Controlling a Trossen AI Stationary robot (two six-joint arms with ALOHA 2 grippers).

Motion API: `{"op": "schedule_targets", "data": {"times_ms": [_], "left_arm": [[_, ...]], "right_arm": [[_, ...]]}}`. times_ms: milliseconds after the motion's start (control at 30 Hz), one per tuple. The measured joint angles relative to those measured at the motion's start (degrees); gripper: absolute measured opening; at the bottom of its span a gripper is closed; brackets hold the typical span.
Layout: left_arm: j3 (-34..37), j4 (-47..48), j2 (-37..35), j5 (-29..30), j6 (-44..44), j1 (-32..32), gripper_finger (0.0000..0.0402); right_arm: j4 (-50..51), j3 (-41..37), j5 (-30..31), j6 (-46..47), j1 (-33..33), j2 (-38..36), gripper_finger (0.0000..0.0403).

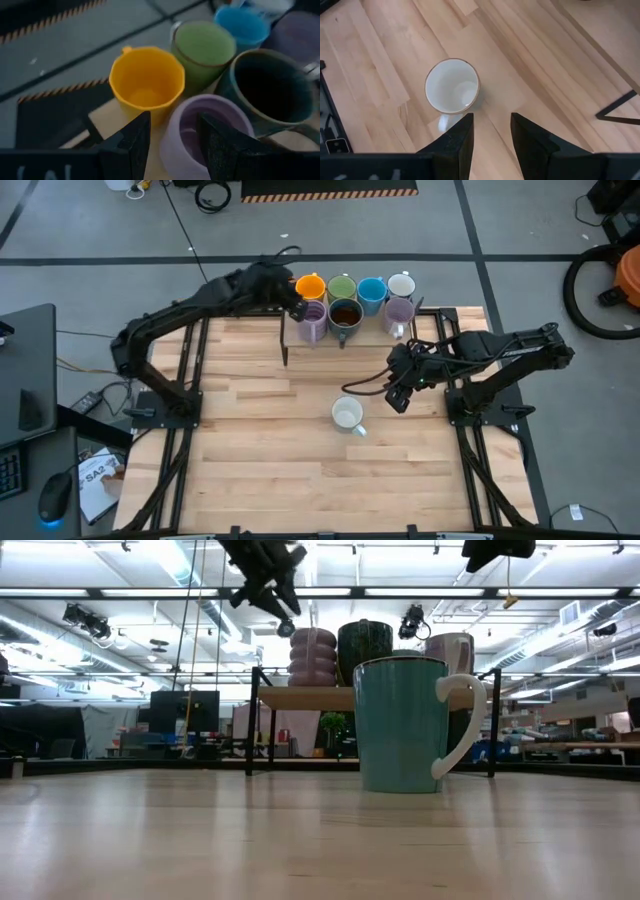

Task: Place coffee mugs
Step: Adjust the mugs on the shelf

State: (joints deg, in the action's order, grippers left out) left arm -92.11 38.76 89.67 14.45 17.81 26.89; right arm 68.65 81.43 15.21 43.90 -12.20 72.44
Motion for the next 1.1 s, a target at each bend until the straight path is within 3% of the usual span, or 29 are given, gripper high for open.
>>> {"op": "schedule_targets", "data": {"times_ms": [100,200,367,733,1100], "left_arm": [[-7.0,7.36,4.65,0.74,1.84,-0.09,0.0162],[-12.95,12.33,8.47,-2.56,2.39,-0.26,0.0162],[-18.56,19.94,12.88,-1.78,4.06,-1.26,0.0162],[-19.19,23.77,15.2,1.4,5.19,-1.83,0.0162],[-19.15,27.69,17.07,-0.35,7.49,-1.75,0.0162]], "right_arm": [[-0.04,0.0,0.2,0.02,0.01,0.0,0.0135],[-0.06,0.0,0.43,-0.02,0.01,0.0,0.0135],[-0.03,0.0,0.56,0.02,0.01,0.0,0.0135],[-1.35,-0.01,0.17,-0.04,0.01,0.0,0.0135],[-2.91,-0.02,0.11,-0.35,-0.05,0.0,0.0135]]}}
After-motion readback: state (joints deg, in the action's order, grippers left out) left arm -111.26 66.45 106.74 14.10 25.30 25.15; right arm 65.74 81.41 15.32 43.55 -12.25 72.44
